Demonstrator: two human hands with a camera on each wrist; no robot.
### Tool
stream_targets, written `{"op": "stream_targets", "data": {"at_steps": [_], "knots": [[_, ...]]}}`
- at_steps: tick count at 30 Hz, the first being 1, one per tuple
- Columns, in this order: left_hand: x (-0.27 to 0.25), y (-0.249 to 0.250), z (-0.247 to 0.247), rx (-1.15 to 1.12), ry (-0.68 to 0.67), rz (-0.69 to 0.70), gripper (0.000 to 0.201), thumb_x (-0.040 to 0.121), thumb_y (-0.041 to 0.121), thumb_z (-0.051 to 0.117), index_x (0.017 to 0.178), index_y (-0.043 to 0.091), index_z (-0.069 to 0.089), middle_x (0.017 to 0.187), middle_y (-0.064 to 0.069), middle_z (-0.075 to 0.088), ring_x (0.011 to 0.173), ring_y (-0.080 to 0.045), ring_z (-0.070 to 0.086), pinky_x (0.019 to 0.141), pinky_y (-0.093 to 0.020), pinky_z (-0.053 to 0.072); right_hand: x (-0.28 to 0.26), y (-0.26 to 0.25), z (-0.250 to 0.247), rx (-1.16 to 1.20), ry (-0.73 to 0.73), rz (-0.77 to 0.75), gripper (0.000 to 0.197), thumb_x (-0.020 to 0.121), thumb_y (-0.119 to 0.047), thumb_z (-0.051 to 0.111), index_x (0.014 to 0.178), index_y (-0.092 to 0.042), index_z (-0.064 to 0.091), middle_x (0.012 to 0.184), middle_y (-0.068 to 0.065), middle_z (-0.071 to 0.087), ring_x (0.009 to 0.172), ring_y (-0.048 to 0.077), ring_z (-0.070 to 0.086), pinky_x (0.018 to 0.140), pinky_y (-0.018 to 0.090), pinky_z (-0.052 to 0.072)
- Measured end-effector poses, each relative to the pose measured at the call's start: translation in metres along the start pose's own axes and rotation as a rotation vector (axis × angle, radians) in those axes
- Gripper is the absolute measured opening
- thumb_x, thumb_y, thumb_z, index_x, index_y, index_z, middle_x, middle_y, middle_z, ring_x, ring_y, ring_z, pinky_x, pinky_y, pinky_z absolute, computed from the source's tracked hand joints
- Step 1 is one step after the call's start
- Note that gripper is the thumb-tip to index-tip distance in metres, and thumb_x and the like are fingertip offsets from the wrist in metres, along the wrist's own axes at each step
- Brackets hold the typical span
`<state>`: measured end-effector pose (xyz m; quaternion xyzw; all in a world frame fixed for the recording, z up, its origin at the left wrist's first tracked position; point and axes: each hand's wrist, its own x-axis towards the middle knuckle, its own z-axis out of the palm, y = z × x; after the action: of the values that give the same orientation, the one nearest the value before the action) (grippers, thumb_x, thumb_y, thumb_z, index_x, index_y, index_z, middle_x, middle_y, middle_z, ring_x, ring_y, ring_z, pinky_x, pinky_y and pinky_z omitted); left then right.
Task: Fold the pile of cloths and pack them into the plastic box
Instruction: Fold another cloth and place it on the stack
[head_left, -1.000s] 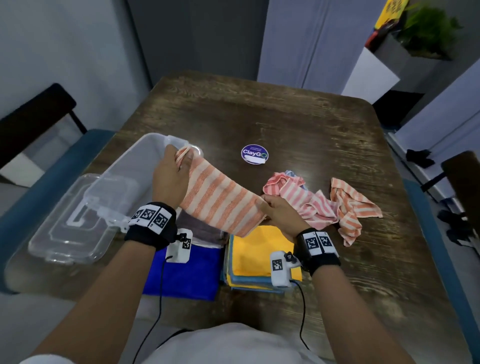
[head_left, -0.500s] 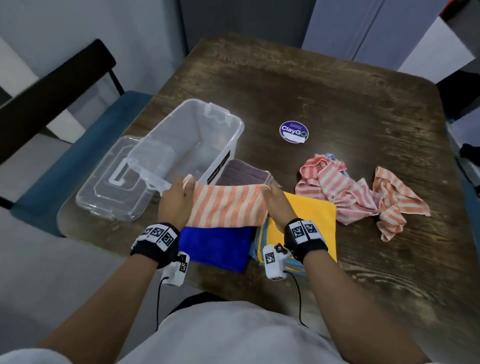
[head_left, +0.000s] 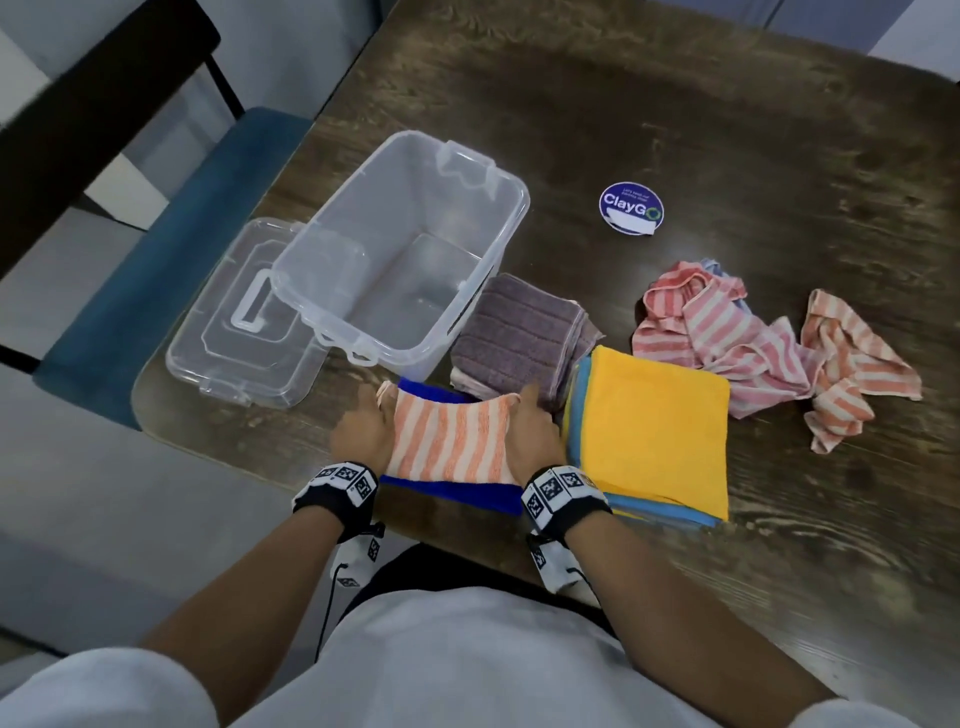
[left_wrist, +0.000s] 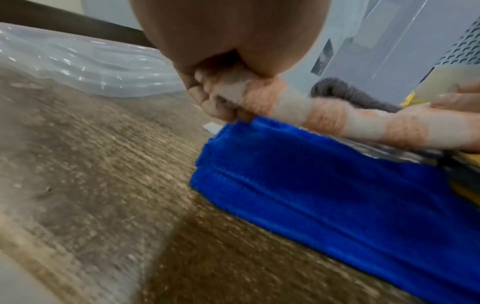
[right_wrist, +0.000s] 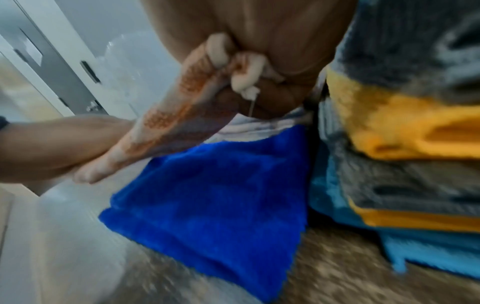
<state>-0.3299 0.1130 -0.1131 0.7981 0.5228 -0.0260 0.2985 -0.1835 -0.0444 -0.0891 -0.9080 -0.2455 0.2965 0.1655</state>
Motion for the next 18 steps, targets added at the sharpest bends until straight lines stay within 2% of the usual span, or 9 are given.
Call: {"op": "stream_targets", "data": {"at_steps": [5,8,11,13,16,18], "knots": [[0.018,-0.006,0.011,-0.038,-0.015,-0.067,0.041,0.106,0.048,0.027,0.114,0.009,0.036,0.104,-0.027,0.064,0.093,-0.046,0.062,0.078,-0.047,0.042,0.001,0.010,0.016,-0.056,0.032,0.045,0.038,0.107,-0.017,0.018,0.144,-0.009,0.021,0.122,0.021,0.057,0.100,0.042,0.064,0.079,0.048,0.049],[0.026,-0.006,0.016,-0.040,-0.003,-0.067,0.043,0.106,0.046,0.030,0.119,0.006,0.035,0.105,-0.030,0.065,0.094,-0.049,0.062,0.075,-0.046,0.040,-0.002,0.013,0.027,-0.105,0.069,0.052,0.036,0.106,-0.011,0.019,0.141,-0.009,0.026,0.127,0.020,0.050,0.096,0.042,0.064,0.075,0.046,0.048],[0.028,-0.006,0.023,-0.013,-0.037,-0.052,0.054,0.104,0.053,0.029,0.126,0.004,0.034,0.106,-0.030,0.065,0.095,-0.050,0.063,0.080,-0.049,0.044,-0.001,0.019,0.037,-0.157,0.100,0.060,0.035,0.103,-0.003,0.023,0.137,-0.009,0.031,0.124,0.020,0.046,0.084,0.040,0.063,0.064,0.041,0.043],[0.028,-0.008,0.027,-0.006,-0.077,-0.051,0.051,0.104,0.052,0.030,0.124,0.005,0.033,0.106,-0.027,0.066,0.094,-0.048,0.064,0.080,-0.047,0.043,0.001,0.022,0.041,-0.207,0.093,0.065,0.034,0.102,-0.001,0.027,0.135,-0.008,0.033,0.124,0.021,0.044,0.082,0.038,0.059,0.066,0.041,0.043],[0.031,-0.010,0.025,-0.012,-0.049,-0.005,0.040,0.104,0.041,0.042,0.122,0.006,0.036,0.117,-0.022,0.057,0.098,-0.043,0.060,0.081,-0.047,0.045,0.002,0.018,0.042,-0.225,0.099,0.061,0.038,0.096,0.001,0.040,0.133,-0.006,0.038,0.127,0.022,0.041,0.096,0.037,0.054,0.071,0.041,0.041],[0.030,-0.009,0.023,0.132,0.020,0.078,0.034,0.098,0.028,0.056,0.119,0.005,0.043,0.119,-0.019,0.051,0.103,-0.037,0.055,0.088,-0.047,0.045,0.000,0.011,0.041,-0.266,0.159,-0.012,0.046,0.086,0.002,0.051,0.131,-0.005,0.043,0.124,0.022,0.044,0.101,0.037,0.053,0.074,0.043,0.048]]}}
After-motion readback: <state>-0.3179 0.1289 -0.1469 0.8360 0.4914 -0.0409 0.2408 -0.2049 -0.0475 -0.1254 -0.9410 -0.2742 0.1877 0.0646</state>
